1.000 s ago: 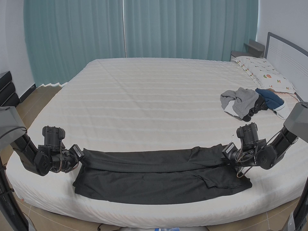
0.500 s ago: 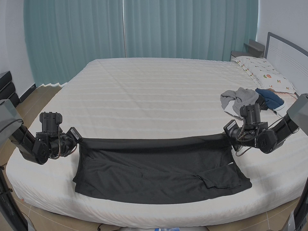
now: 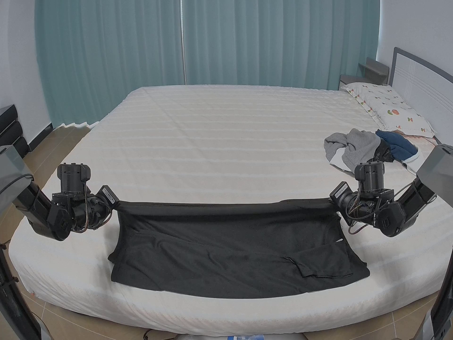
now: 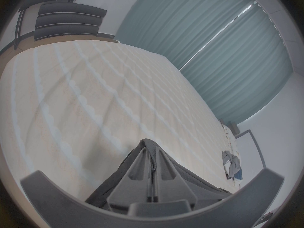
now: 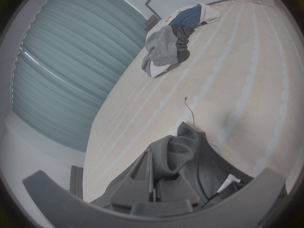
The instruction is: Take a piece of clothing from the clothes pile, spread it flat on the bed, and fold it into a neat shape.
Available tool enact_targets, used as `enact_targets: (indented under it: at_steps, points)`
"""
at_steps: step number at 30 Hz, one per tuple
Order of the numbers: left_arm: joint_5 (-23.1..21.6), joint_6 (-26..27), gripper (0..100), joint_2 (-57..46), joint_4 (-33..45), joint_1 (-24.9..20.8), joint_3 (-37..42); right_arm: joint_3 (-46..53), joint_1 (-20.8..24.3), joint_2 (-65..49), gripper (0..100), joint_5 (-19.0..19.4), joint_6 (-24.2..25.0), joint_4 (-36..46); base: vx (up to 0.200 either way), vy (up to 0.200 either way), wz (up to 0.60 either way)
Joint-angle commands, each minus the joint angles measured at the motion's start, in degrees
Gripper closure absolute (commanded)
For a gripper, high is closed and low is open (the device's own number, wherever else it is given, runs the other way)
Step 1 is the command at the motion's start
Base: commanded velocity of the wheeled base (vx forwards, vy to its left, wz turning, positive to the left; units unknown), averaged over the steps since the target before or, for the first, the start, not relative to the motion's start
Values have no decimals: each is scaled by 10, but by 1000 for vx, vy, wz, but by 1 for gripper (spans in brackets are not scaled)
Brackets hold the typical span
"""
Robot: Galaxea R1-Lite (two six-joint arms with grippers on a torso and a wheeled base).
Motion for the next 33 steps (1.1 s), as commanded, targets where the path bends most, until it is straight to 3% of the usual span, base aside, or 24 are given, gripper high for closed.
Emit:
enact_targets:
  at_steps: [1,3,7,23,24,26,27,33]
  points:
    - [0,25,100,-3,-1,-1,29,39,1,-8,100,0,-17,0,0,0,0]
    - [1,73,100,-4,-4,-1,71,73,2,-16,100,5,-32,-1,0,0,0]
    - [1,98,100,1,-4,-2,95,88,2,-11,100,5,-41,0,0,0,0]
    - [1,97,100,1,-5,-17,151,117,1,12,100,2,-59,-1,0,0,0]
    - [2,96,0,-1,-5,-17,152,118,0,10,100,2,-60,-1,0,0,0]
    - [1,94,0,-2,-5,-17,152,119,0,6,100,2,-59,-1,0,0,0]
    - [2,94,0,-2,-5,-17,152,119,0,4,0,2,-60,-1,0,0,0]
    - [2,94,0,-27,-2,-11,148,130,-2,-23,0,3,-55,-1,0,0,0]
